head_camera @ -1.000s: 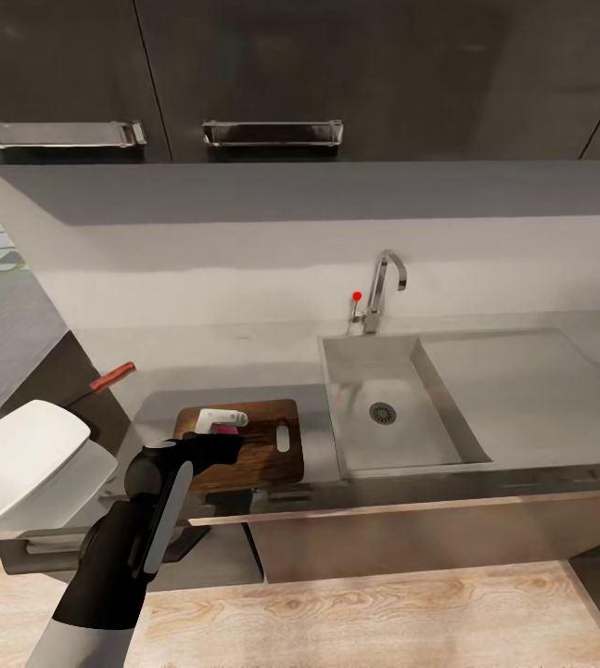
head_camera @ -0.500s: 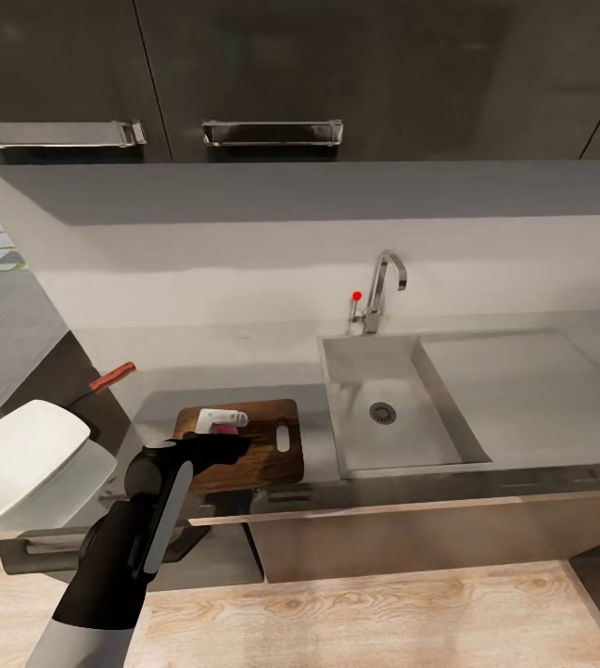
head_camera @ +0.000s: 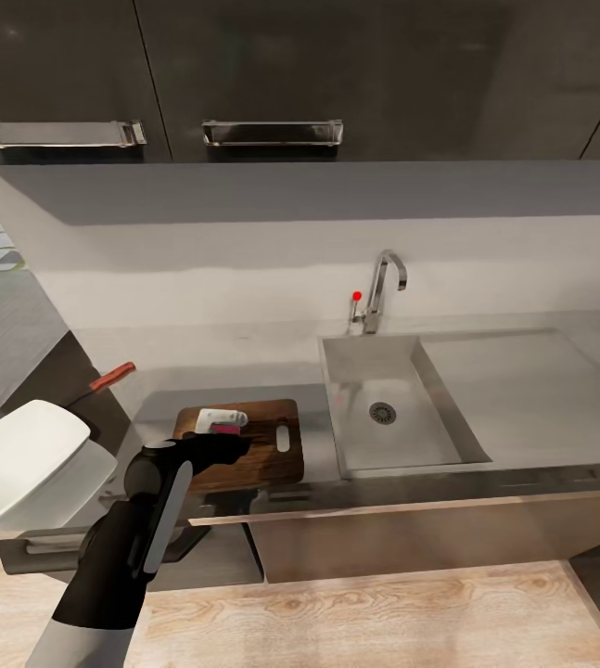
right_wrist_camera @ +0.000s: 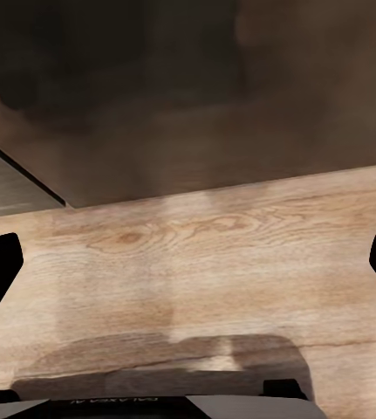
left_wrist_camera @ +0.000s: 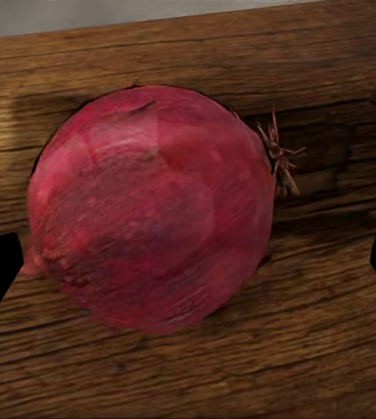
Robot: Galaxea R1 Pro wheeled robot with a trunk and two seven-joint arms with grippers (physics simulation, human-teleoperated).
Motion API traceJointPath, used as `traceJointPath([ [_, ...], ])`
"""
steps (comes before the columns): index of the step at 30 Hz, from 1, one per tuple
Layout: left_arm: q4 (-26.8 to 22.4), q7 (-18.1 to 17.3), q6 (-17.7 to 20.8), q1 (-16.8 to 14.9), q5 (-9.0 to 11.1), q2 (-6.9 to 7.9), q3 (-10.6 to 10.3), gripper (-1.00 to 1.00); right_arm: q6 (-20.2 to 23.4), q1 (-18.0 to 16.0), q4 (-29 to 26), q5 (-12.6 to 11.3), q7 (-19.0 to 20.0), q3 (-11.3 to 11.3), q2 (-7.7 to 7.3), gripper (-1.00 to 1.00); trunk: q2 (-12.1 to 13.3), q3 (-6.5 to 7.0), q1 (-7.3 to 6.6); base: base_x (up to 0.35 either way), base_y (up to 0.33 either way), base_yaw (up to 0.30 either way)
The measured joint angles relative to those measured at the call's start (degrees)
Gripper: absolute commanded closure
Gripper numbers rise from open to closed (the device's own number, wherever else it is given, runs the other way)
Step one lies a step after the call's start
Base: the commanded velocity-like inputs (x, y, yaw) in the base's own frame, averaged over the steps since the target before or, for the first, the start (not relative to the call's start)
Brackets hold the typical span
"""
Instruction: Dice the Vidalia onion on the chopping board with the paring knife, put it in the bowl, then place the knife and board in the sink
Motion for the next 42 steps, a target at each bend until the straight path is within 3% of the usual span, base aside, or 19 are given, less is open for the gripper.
traceJointPath([
  [16, 0.0, 0.0, 0.0, 0.0, 0.0, 0.0, 0.05, -1.0, 0.0, 0.0, 0.0, 0.0, 0.16, 0.01, 0.0, -1.0, 0.0, 0.43, 0.02, -0.03, 0.0, -0.022],
  [29, -0.01, 0.0, 0.0, 0.01, 0.01, 0.03, 0.06, -1.0, 0.0, 0.01, 0.0, 0.0, 0.16, 0.0, 0.0, -1.0, 0.01, 1.54, 0.03, -0.325, 0.0, -0.062],
  [42, 0.0, 0.0, 0.0, 0.02, 0.0, 0.16, -0.05, -1.0, 0.0, 0.0, 0.0, 0.0, 0.16, 0.01, 0.0, -1.0, 0.01, 1.62, 0.03, -0.342, 0.0, -0.002],
])
